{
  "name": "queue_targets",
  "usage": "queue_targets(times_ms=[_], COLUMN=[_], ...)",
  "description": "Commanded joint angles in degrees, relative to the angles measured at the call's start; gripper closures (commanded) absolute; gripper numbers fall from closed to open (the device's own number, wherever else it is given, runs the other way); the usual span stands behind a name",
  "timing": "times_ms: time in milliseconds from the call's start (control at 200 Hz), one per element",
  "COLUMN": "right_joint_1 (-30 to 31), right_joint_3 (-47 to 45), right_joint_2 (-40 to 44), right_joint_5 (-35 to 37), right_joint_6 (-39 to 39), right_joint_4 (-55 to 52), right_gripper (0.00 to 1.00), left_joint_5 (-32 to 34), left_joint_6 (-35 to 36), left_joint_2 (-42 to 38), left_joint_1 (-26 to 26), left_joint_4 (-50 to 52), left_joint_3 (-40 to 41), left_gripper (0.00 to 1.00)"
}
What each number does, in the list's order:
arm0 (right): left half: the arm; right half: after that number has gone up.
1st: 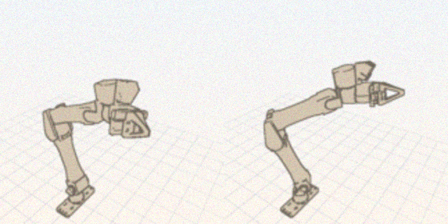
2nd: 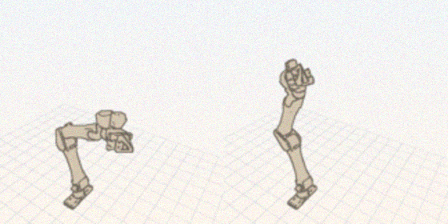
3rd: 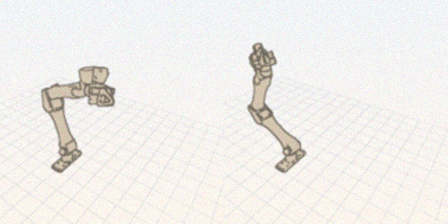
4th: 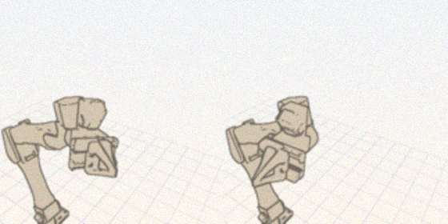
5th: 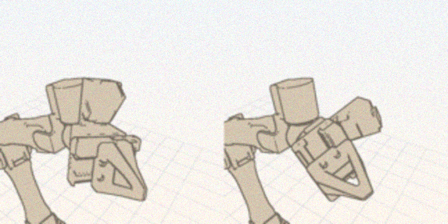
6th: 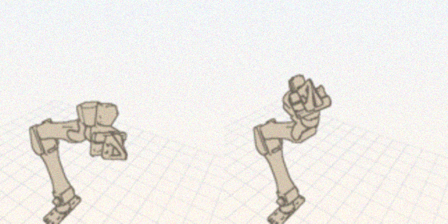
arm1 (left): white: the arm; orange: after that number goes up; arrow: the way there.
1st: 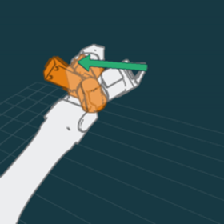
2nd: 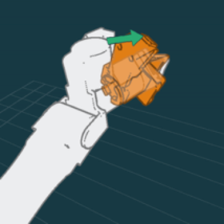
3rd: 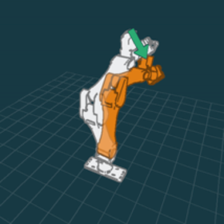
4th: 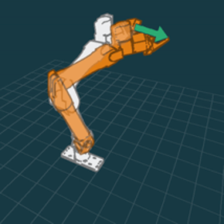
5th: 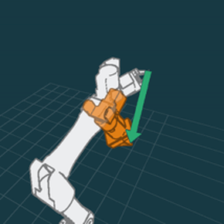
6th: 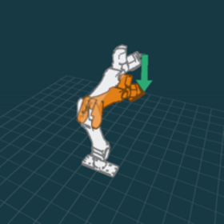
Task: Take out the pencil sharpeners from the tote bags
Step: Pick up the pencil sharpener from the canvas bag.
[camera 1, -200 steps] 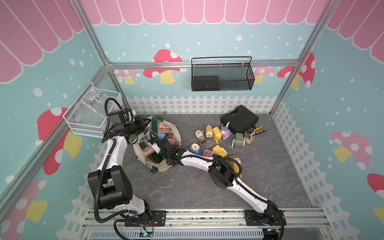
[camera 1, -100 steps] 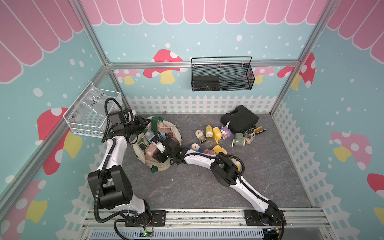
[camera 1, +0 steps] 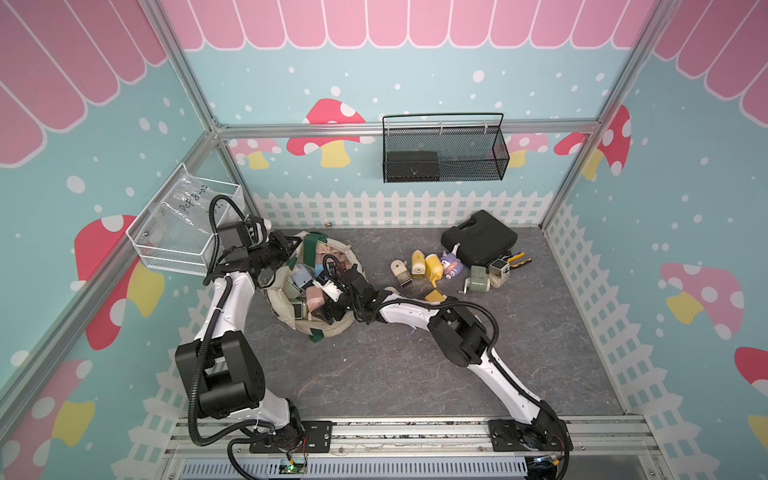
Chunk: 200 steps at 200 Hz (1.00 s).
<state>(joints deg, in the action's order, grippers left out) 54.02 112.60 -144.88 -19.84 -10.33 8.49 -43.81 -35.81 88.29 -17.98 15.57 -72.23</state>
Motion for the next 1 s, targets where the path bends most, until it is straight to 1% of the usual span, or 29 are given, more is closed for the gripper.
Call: queue_targets(times_ms=[0, 50, 120, 230, 415, 495, 605, 670, 795, 881, 996], right_joint_1=[0.5, 0.5, 0.5, 0.6, 0.9, 1.1, 1.1, 1.1, 1.1, 1.1, 1.1], right_joint_3=[0.7, 1.2, 2.4, 3.8, 8.5, 10.4, 11.2, 11.8, 12.2, 12.5, 15.3], right_joint_2=[1.6, 1.3, 0.4, -1.2, -5.0, -6.4, -7.1, -7.0, -6.6, -6.9, -8.2], right_joint_5=[-3.4, -2.4, 1.0, 6.9, 7.8, 9.3, 11.9, 14.1, 18.2, 17.6, 17.1], right_joint_6=[0.9, -0.7, -3.7, -7.1, -7.8, -7.6, -8.3, -8.2, -7.5, -6.9, -7.5], right_joint_4=[2.5, 2.6, 2.1, 0.9, -1.6, -3.2, -5.3, -7.9, -10.6, -10.0, -11.4], right_gripper=[0.09, 0.08, 0.05, 0.05, 0.05, 0.07, 0.16, 0.20, 0.21, 0.20, 0.21], left_joint_5=[-0.9, -0.9, -0.9, -0.9, -0.9, -0.9, -0.9, -0.9, -0.9, -1.0, -0.8], left_joint_6=[-0.6, -0.6, -0.5, -0.6, -0.6, -0.5, -0.6, -0.5, -0.6, -0.6, -0.4], left_joint_2=[-0.1, 0.0, 0.0, 0.0, 0.0, 0.0, 0.0, 0.0, 0.0, 0.0, -0.1], left_joint_1=[-0.4, -0.4, -0.3, -0.3, -0.3, -0.3, -0.3, -0.2, -0.2, -0.3, -0.3], left_joint_4=[-1.5, -1.4, -1.4, -1.4, -1.4, -1.4, -1.4, -1.4, -1.4, -1.4, -1.4], left_joint_3=[0.3, 0.2, 0.3, 0.3, 0.2, 0.3, 0.3, 0.3, 0.2, 0.3, 0.4], left_gripper=[1.00, 1.00, 1.00, 1.00, 1.00, 1.00, 1.00, 1.00, 1.00, 1.00, 1.00])
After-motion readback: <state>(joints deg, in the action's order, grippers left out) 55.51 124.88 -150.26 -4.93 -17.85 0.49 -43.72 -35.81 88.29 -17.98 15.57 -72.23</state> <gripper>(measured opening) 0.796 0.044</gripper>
